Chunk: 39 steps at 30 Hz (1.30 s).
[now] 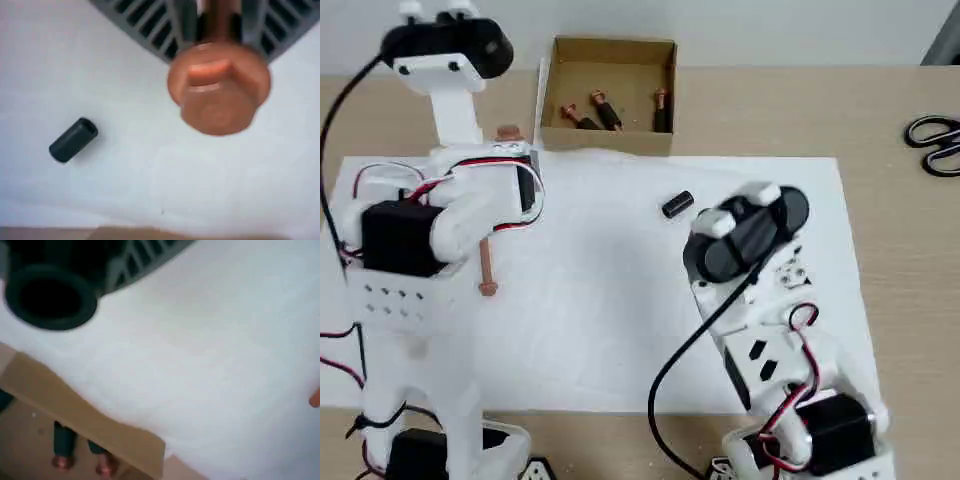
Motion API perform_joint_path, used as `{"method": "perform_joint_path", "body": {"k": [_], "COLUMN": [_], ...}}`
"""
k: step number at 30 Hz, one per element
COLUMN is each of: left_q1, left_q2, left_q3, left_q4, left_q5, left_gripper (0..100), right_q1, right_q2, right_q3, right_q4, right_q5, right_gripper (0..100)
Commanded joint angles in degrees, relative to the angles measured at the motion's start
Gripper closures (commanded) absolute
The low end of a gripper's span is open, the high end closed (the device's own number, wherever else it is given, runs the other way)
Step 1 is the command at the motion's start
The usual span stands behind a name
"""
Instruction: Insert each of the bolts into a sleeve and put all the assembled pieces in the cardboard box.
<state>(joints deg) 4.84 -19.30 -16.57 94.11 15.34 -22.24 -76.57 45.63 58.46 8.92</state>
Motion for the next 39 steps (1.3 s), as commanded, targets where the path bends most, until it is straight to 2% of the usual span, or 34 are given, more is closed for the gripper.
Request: {"method": "perform_joint_path", "body": {"k": [1, 5, 7, 11, 15, 21, 26, 30, 35, 39], "left_q1": [0.1, 3.7, 6.5, 9.7, 12.2, 16.4, 17.1, 17.1, 20.0, 23.1], "left_q2": [-1.7, -1.6, -1.6, -1.6, -2.0, -2.1, -2.1, -2.1, -3.5, -11.3], "left_q3": [0.7, 0.8, 0.8, 3.4, 9.5, 14.2, 17.3, 20.8, 21.8, 22.5], "left_q4": [-1.9, -4.5, -6.7, -14.9, -20.0, -19.8, -29.8, -37.8, -36.7, -34.3], "left_q5": [0.3, 0.5, 3.3, 9.0, 8.1, 5.9, 11.6, 14.3, 14.2, 14.2], "left_gripper": [99, 99, 99, 99, 99, 99, 99, 99, 99, 99], "right_q1": [-0.7, -0.7, -0.7, -0.7, -0.7, -0.7, -1.1, -4.9, -6.2, -6.3], "right_q2": [-6.3, -11.4, -12.4, -12.7, -13.1, -13.1, -13.1, -13.1, -13.1, -13.1], "right_q3": [5.7, 14.4, 19.0, 25.2, 29.1, 32.4, 34.4, 34.6, 34.9, 36.0], "right_q4": [-5.0, -10.2, -12.8, -17.7, -22.4, -22.8, -22.8, -22.5, -22.4, -22.5], "right_q5": [-0.1, -0.1, -0.4, -5.9, -10.1, -12.2, -14.0, -13.9, -13.9, -13.9], "right_gripper": [98.4, 98.4, 98.4, 98.4, 98.4, 98.4, 98.4, 98.4, 98.4, 98.4]}}
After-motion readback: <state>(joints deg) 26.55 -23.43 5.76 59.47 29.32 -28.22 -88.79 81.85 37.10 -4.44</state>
